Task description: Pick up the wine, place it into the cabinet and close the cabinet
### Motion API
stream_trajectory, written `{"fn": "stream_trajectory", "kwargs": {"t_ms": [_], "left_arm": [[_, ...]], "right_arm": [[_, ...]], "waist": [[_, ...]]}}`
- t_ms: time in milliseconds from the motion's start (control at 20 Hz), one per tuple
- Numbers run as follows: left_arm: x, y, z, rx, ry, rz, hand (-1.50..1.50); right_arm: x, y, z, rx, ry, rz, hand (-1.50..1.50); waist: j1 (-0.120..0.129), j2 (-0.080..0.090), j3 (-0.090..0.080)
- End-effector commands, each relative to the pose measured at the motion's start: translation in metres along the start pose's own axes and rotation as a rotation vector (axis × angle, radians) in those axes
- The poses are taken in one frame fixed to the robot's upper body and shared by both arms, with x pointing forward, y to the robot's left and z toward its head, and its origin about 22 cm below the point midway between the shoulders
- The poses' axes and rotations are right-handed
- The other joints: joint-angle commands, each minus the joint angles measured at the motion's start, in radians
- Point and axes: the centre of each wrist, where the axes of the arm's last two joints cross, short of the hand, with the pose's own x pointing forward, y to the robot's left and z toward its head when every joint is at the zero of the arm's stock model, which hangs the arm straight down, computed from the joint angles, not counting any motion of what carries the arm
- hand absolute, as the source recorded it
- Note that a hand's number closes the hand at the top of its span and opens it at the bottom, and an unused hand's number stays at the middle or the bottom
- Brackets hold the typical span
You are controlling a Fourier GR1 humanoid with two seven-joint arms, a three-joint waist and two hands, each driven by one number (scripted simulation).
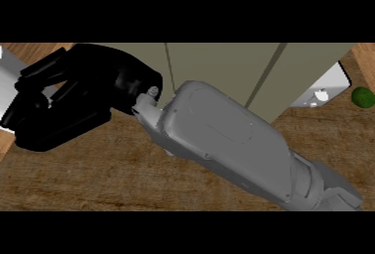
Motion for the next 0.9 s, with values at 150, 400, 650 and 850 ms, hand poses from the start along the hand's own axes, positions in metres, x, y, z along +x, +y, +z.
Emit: {"fn": "stream_trajectory", "kwargs": {"t_ms": [150, 400, 650, 850], "left_arm": [[0.010, 0.014, -0.002, 0.023, -0.001, -0.004, -1.50], [0.016, 0.014, -0.006, 0.039, -0.010, -0.026, -1.50], [0.019, 0.006, -0.007, -0.026, -0.003, 0.022, -1.50], [0.017, 0.000, -0.011, -0.045, 0.005, 0.042, -1.50]], "right_arm": [[-0.006, -0.058, -0.016, -0.183, -0.072, 0.010, 1.50], [-0.016, -0.092, -0.008, -0.328, -0.147, 0.013, 1.50], [-0.043, -0.131, 0.022, -0.382, -0.134, -0.001, 1.50], [-0.056, -0.141, 0.030, -0.403, -0.156, 0.002, 1.50]], "waist": [[-0.030, -0.001, 0.001], [-0.035, 0.001, 0.001], [-0.044, 0.007, 0.002], [-0.065, 0.013, 0.002]]}}
